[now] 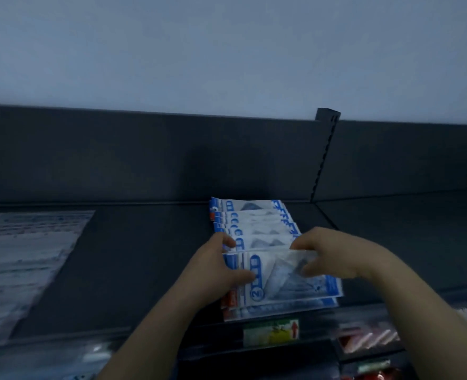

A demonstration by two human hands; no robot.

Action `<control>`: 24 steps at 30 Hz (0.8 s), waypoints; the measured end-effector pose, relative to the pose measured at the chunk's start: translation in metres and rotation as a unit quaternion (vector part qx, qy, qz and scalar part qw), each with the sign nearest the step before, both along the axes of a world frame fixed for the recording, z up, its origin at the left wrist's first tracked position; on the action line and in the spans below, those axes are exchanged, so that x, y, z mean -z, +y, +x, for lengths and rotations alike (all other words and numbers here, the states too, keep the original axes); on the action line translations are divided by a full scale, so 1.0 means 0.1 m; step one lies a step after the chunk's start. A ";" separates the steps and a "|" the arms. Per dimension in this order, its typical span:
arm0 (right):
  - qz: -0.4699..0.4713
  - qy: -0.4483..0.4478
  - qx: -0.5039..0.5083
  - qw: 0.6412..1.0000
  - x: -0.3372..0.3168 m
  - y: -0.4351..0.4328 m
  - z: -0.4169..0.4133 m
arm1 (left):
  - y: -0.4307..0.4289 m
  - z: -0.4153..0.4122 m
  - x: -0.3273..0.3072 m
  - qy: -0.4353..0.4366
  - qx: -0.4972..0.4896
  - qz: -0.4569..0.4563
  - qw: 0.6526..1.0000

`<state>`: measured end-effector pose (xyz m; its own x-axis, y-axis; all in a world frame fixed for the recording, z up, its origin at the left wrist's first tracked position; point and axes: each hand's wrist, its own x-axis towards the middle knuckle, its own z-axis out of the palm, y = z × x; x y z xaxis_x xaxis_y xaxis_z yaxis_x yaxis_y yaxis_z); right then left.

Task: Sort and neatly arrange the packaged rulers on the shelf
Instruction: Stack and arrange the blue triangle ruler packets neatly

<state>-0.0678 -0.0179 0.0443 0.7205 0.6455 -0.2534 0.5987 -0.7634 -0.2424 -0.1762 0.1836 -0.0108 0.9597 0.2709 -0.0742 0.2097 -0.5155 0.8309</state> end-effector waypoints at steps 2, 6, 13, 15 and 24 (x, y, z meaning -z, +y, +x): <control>-0.016 0.006 -0.009 1.000 0.08 -0.02 0.00 | -0.11 0.01 0.05 0.025 -0.011 0.030 0.999; -0.014 0.015 -0.040 0.999 0.16 -0.04 0.08 | -0.20 0.06 0.14 0.029 -0.043 0.047 0.998; 0.070 0.014 -0.040 0.997 0.21 0.05 0.30 | -0.19 0.25 0.12 -0.005 -0.092 0.053 0.994; 0.055 0.017 -0.065 0.996 0.23 0.00 0.30 | -0.19 0.24 0.11 0.013 -0.078 0.062 0.995; 0.131 0.026 -0.017 0.991 0.65 -0.29 0.28 | -0.24 0.15 0.21 0.046 -0.086 0.229 0.969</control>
<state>-0.0400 -0.0466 -0.0202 0.6875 0.7179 -0.1095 0.6045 -0.6494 -0.4614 -0.1616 0.1597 -0.0315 0.8929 0.4502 0.0078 0.3872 -0.7765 0.4972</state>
